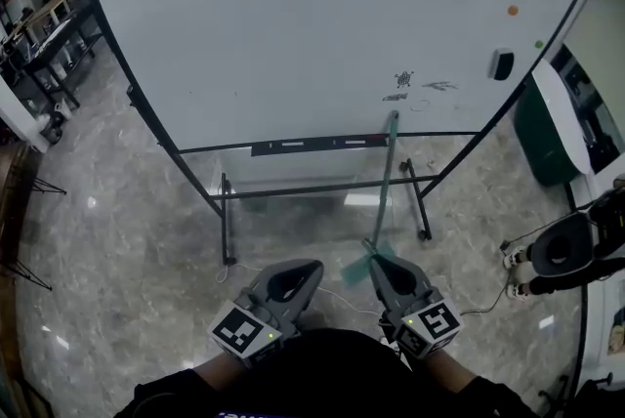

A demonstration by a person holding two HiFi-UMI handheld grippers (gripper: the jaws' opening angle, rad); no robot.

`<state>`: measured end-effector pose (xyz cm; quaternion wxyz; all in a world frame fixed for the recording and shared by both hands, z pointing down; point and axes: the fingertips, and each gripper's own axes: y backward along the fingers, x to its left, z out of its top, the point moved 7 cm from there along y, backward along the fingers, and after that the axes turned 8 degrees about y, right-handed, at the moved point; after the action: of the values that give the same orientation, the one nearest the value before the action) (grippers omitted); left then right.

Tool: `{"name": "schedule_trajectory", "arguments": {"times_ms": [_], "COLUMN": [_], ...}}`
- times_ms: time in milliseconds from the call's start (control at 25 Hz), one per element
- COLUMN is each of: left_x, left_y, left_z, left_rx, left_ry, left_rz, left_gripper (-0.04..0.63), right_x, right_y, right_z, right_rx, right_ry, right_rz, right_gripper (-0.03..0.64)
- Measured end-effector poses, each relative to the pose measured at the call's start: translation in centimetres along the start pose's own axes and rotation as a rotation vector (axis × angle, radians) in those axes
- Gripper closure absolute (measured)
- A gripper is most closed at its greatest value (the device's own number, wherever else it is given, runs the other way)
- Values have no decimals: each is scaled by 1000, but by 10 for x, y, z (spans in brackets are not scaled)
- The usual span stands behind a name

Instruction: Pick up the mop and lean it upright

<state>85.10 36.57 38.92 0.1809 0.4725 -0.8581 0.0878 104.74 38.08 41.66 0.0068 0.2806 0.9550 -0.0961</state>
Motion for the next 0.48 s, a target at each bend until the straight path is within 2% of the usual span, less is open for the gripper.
{"name": "schedule_trajectory", "arguments": {"times_ms": [160,320,480], "left_x": [26,35,41], "left_y": [4,0,-10], "left_z": [6,8,8], "left_rx": [5,4,11], "left_ry": [10,23,21], "left_rz": [-13,-18,-1], "left_gripper": [575,575,575], "right_x": [-10,-32,-65], "right_y": [-22,-31,-42], "right_z": [6,6,1], "right_rx": [-18,22,40], "right_ry": [-17,36,44], "right_rz": [-57,-108,-134], "right_gripper": [607,604,594]}}
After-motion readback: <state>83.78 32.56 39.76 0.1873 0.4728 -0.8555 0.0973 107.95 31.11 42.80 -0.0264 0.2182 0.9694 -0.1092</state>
